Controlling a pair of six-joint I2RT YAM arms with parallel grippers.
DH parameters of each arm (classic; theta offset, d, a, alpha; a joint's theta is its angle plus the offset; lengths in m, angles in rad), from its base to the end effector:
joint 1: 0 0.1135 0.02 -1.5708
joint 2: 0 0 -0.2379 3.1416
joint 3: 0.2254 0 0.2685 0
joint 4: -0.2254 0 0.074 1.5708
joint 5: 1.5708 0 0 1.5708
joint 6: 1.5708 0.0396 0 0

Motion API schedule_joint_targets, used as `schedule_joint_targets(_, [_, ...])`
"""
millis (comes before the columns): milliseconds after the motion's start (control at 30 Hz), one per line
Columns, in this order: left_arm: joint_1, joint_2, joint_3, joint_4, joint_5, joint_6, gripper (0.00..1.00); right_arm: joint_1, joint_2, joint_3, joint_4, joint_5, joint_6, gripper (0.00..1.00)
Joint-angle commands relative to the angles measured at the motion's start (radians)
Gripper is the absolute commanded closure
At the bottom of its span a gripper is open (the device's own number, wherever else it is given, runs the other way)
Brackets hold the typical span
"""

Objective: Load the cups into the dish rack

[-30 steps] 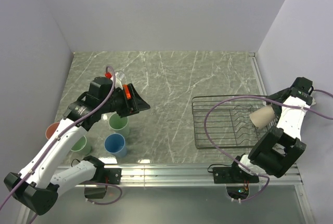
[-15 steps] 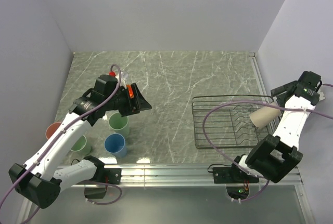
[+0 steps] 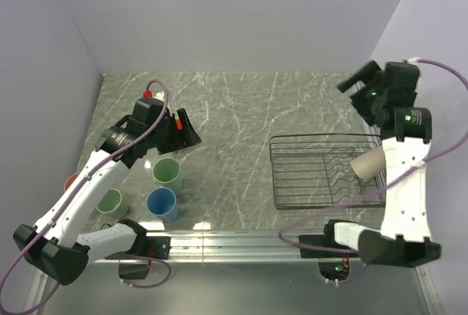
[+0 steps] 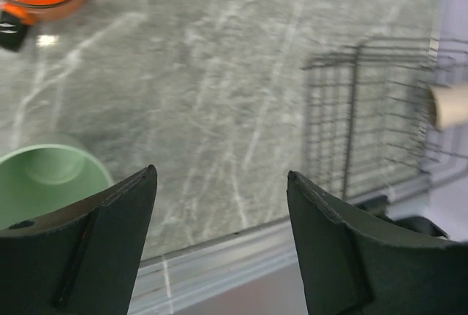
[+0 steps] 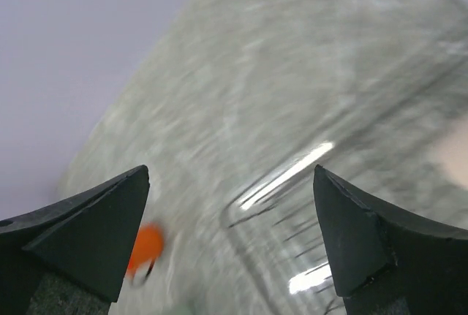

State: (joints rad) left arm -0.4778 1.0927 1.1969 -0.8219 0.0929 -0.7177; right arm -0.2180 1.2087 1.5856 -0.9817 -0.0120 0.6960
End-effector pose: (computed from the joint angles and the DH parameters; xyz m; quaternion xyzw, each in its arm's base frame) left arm 0.2203 -0.1182 0.3370 -0.0897 0.9052 -0.2675 0.3178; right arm 0.2446 -0.0537 0.4235 0.3883 0.7959 0.1151 0.4500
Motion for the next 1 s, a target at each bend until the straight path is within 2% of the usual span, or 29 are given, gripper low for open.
schedule_joint_targets(0, [0.016, 0.030, 0.038, -0.049, -0.137, 0.024, 0.23, 0.241, -0.087, 0.041, -0.025, 0.026, 0.054, 0.00])
schedule_joint_targets(133, [0.128, 0.068, 0.041, -0.022, -0.177, 0.061, 0.25, 0.440, -0.202, -0.146, 0.093, -0.066, 0.082, 0.00])
schedule_joint_targets(167, [0.139, 0.090, 0.050, -0.017, -0.183, 0.067, 0.25, 0.468, -0.224, -0.221, 0.110, -0.103, 0.085, 0.00])
schedule_joint_targets(333, [0.244, 0.147, 0.056, 0.069, -0.160, 0.102, 0.27, 0.592, -0.301, -0.357, 0.147, -0.186, 0.091, 0.00])
schedule_joint_targets(533, [0.326, 0.311, 0.073, 0.130, -0.153, 0.178, 0.31, 0.628, -0.320, -0.383, 0.097, -0.206, 0.056, 0.00])
schedule_joint_targets(833, [0.332, 0.510, 0.093, 0.213, -0.154, 0.202, 0.38, 0.626, -0.388, -0.450, 0.048, -0.195, 0.034, 0.00])
schedule_joint_targets(967, [0.341, 0.579, 0.104, 0.224, -0.142, 0.202, 0.47, 0.625, -0.416, -0.469, 0.029, -0.183, 0.030, 0.00])
